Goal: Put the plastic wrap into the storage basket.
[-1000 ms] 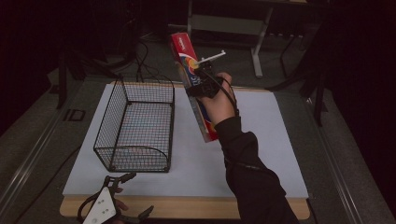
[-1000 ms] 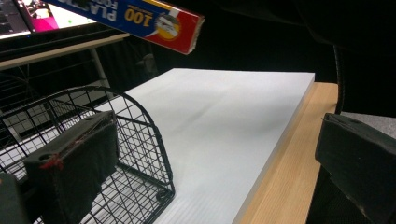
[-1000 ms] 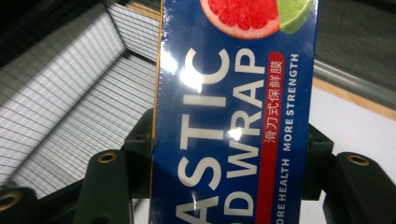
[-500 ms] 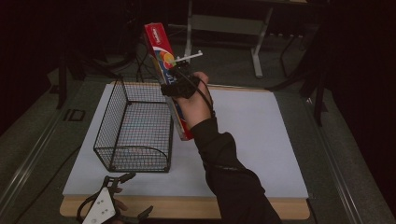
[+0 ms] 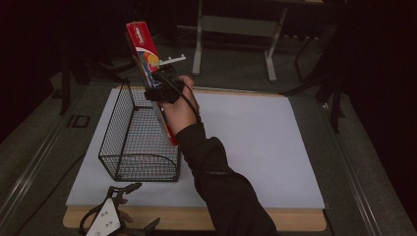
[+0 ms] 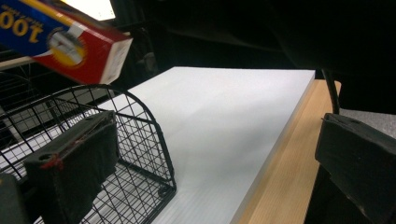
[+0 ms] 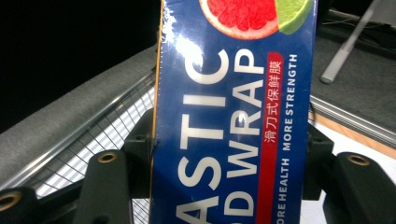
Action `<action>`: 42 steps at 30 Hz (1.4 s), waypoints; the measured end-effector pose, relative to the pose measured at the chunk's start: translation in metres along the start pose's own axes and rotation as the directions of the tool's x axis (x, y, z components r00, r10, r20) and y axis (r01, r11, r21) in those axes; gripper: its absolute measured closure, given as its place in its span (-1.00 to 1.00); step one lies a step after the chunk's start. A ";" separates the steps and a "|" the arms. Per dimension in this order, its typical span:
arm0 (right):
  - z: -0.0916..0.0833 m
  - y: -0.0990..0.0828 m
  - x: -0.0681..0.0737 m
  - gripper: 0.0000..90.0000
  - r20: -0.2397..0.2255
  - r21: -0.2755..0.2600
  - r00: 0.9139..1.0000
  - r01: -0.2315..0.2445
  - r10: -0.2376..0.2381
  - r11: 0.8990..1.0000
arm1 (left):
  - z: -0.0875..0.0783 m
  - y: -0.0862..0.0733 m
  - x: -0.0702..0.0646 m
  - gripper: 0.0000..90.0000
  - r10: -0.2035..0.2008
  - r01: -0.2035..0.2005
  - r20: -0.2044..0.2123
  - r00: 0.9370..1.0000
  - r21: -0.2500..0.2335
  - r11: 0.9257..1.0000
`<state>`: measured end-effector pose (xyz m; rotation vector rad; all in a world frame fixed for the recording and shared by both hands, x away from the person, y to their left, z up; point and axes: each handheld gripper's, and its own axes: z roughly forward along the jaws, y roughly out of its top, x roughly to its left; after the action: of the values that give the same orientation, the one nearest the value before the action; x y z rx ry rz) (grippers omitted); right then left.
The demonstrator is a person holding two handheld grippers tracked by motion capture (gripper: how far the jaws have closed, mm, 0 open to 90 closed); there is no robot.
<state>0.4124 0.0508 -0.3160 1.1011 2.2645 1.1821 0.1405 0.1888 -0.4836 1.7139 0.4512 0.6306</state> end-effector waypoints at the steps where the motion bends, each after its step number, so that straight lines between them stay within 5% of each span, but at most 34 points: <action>1: 0.005 0.001 0.005 -0.11 0.001 -0.010 1.000 0.002 -0.002 1.000 | 0.000 0.000 0.000 -1.00 0.000 0.000 -0.001 1.000 -0.003 1.000; 14: 0.043 -0.012 0.031 -0.11 -0.026 0.007 0.999 0.020 -0.020 1.000 | -0.003 0.000 0.000 -1.00 0.002 -0.002 -0.006 1.000 0.000 1.000; 26: 0.078 -0.038 0.028 -0.11 -0.019 0.089 1.000 0.007 -0.005 0.996 | -0.003 -0.001 -0.001 -1.00 0.003 -0.003 -0.003 1.000 0.005 1.000; 42: 0.097 -0.063 0.024 -0.12 -0.006 0.166 1.000 0.008 -0.007 0.986 | -0.003 0.000 0.000 -1.00 0.002 -0.002 -0.002 1.000 0.005 1.000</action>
<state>0.4264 0.0989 -0.4230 1.1488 2.4047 1.0091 0.1385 0.1908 -0.4836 1.7185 0.4532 0.6330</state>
